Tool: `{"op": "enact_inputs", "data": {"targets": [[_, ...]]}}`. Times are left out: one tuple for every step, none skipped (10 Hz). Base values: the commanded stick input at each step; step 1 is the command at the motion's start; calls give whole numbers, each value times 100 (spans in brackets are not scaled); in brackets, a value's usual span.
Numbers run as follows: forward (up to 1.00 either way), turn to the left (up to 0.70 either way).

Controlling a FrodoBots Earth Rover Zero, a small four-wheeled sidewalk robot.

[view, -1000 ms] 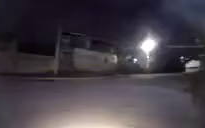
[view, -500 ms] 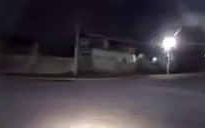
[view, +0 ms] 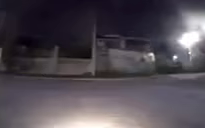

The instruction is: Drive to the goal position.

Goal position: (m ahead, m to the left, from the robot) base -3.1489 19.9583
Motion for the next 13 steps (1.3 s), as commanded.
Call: {"op": "enact_inputs", "data": {"targets": [[0,50],[0,50],[0,50],[0,50],[0,50],[0,50],[0,50],[0,50],[0,50],[0,50],[0,50],[0,50],[0,50]]}}
